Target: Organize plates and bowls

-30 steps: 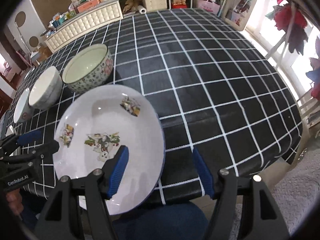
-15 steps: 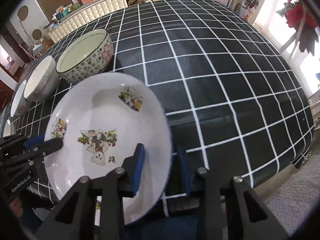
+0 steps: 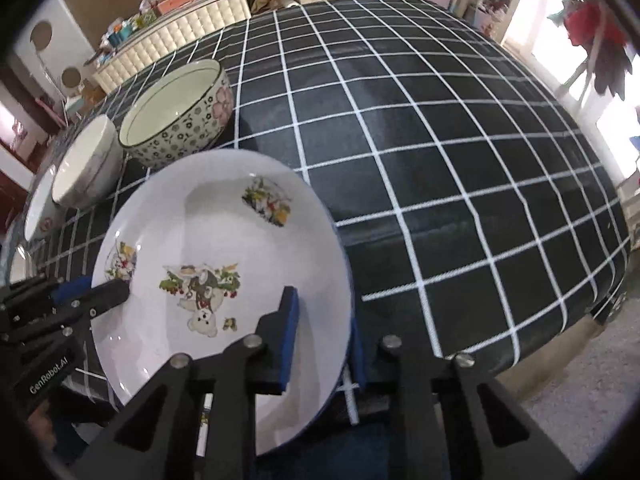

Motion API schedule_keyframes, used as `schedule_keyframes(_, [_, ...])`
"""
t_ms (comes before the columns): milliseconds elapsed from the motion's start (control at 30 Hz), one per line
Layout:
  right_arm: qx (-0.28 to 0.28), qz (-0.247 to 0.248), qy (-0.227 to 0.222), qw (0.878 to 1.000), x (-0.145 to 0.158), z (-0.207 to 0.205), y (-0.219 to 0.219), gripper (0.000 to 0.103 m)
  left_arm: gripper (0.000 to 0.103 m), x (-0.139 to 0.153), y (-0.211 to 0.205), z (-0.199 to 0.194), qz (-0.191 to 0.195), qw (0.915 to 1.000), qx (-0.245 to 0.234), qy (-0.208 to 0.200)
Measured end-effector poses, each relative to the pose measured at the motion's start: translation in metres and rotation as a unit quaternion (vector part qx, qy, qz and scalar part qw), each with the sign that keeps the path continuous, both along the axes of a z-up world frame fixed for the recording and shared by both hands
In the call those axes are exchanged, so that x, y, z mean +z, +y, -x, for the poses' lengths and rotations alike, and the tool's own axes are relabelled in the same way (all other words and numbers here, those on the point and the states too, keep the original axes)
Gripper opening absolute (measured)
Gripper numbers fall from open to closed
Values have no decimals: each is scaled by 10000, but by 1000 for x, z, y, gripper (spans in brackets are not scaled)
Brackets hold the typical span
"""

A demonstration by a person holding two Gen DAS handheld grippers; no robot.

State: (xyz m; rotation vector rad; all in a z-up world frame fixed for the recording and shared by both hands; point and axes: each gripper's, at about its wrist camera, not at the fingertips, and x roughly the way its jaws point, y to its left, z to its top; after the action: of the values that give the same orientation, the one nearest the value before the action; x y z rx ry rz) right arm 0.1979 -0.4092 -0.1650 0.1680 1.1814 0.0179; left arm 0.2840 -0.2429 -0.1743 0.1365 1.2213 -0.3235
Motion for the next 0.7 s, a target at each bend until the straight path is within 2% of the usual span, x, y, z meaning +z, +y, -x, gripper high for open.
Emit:
schedule_keyframes(267, [229,-132,-205,9994,15,9,28,23,16,13,31,8,10,9996,259,-127])
schedule_keyframes(700, [815,-298,-541,9948,42,13,109,22,15,54,133,44,70,9941,963,-487])
